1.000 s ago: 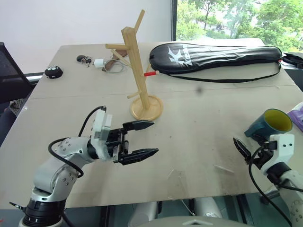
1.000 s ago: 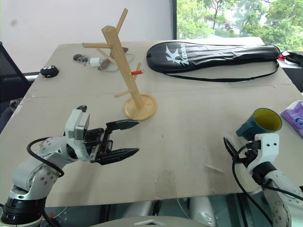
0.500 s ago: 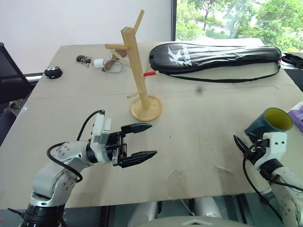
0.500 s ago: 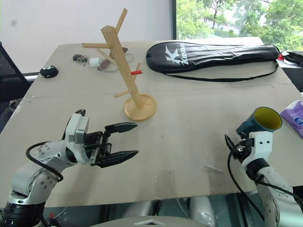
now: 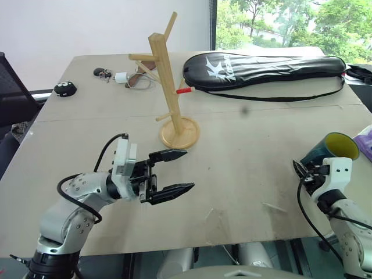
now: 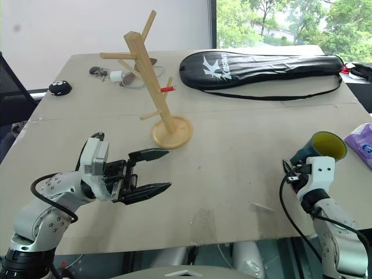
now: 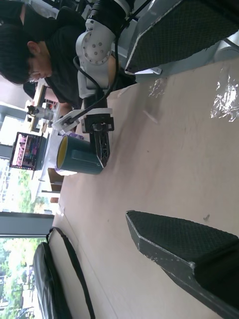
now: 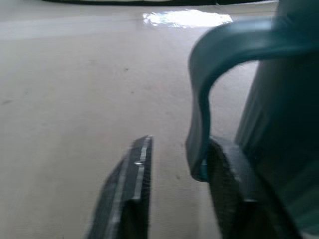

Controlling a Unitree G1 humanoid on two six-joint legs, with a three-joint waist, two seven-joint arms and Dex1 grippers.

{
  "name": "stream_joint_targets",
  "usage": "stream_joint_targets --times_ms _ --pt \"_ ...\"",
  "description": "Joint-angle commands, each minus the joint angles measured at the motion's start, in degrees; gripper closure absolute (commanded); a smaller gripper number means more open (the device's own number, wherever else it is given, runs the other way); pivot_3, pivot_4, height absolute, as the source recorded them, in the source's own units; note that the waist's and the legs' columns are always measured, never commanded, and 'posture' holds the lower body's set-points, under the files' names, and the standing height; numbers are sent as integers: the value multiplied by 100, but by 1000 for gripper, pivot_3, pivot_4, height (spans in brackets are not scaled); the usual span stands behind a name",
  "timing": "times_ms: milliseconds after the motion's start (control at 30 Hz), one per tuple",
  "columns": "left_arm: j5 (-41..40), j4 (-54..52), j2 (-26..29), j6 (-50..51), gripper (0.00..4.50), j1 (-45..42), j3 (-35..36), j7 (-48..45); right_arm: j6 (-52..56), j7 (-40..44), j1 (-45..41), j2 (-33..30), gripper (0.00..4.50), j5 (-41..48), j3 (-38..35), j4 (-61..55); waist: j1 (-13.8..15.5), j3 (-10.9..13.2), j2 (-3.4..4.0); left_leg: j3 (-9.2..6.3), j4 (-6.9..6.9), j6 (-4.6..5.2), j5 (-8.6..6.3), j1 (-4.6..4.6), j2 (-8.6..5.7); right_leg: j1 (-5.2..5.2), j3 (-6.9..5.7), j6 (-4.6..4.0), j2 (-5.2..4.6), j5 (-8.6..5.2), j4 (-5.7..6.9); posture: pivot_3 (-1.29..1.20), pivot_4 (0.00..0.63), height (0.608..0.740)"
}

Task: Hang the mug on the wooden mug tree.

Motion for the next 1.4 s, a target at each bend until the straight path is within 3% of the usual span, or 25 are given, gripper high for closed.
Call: stream_joint_targets --times_ms 33,233,433,567,733,1033,1167,1400 --pt "-72 -161 0 -69 0 -35 106 5 -250 -4 -101 -28 4450 -30 -10 34 -3 0 0 1 0 0 0 0 0 0 1 0 0 0 0 0 150 740" --pt "-70 -159 -6 -67 0 -44 103 36 -389 161 -177 -129 4450 -11 -11 94 -7 0 1 1 0 0 0 0 0 -1 2 0 1 0 1 0 150 740" --pt "-86 -129 -57 -89 0 -10 157 98 -57 916 -409 -756 4450 407 263 -523 -23 3 4 2 0 0 0 1 0 0 3 0 1 0 1 0 150 740" --pt "-223 -170 -242 -180 0 212 439 288 644 1370 -1303 -1426 4450 809 672 -871 -48 3 5 7 2 0 0 2 3 -2 10 1 3 0 1 0 150 740" --pt "-287 -187 -676 -586 0 679 966 569 1570 1839 -3057 -1911 4450 1231 1429 -687 -64 5 2 3 1 0 0 -4 4 -5 5 0 2 0 -3 0 150 740" --pt "-416 -668 -992 -933 0 1151 1363 880 2897 2192 -5948 -1459 4450 1504 2568 580 -13 7 -8 -7 4 0 0 -37 -4 -27 -9 0 -15 0 -12 0 150 740" --pt "-527 -1034 -1131 -1048 0 1325 1422 1081 2899 2333 -6565 -1241 4450 1295 2886 1146 -5 5 -12 -14 1 -1 0 -51 -3 -40 -21 -1 -19 0 -15 0 150 740" --pt "-565 -1299 -1132 -1089 0 1462 1467 1420 2787 2547 -6879 -985 4450 1013 3169 1590 -16 5 -12 -11 2 -1 1 -52 -4 -43 -21 -1 -20 1 -9 0 150 740"
